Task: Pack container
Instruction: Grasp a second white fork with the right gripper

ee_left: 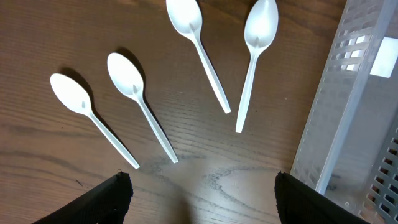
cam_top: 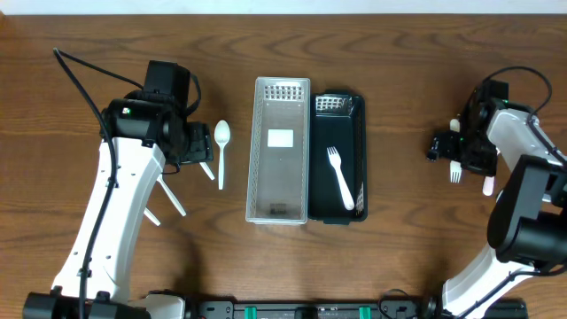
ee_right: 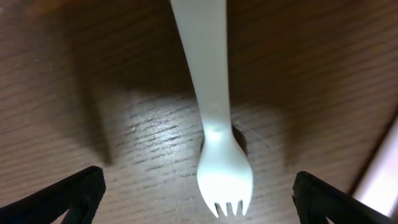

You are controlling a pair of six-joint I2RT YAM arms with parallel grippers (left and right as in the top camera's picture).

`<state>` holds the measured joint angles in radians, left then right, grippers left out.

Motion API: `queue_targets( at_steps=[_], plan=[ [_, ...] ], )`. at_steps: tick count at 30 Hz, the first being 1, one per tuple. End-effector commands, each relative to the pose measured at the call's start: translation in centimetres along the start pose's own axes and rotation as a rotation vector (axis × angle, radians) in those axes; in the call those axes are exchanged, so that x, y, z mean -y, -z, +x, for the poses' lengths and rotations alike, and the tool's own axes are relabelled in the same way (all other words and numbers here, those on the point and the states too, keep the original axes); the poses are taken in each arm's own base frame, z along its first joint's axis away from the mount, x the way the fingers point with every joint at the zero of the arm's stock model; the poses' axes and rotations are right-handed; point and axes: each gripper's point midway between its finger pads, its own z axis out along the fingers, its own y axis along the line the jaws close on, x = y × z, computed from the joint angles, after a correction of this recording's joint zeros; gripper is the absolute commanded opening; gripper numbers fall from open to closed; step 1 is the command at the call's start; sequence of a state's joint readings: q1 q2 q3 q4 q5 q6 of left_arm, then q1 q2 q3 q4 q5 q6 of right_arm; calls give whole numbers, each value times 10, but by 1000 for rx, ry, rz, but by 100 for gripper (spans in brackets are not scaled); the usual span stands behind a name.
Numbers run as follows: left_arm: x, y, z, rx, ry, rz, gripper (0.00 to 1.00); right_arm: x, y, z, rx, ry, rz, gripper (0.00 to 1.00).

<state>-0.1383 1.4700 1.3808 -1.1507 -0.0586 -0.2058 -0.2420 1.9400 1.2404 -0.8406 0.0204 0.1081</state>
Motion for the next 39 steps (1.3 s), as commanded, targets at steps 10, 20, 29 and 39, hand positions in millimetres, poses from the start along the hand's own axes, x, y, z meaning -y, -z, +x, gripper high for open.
queue_targets(
  at_steps=[10,20,29,39],
  plan=[
    [-1,1,-3,2,-3,-2,76,-3,-23,12,-76,16,-22,83],
    [-1,1,-3,2,-3,-2,76,-3,-23,13,-82,5,-21,38],
    [-1,1,-3,2,-3,-2,76,-3,-23,13,-80,-14,-21,27],
    [-1,1,-3,2,-2,-2,76,-30,-4,10,-89,8,-129,13]
  ],
)
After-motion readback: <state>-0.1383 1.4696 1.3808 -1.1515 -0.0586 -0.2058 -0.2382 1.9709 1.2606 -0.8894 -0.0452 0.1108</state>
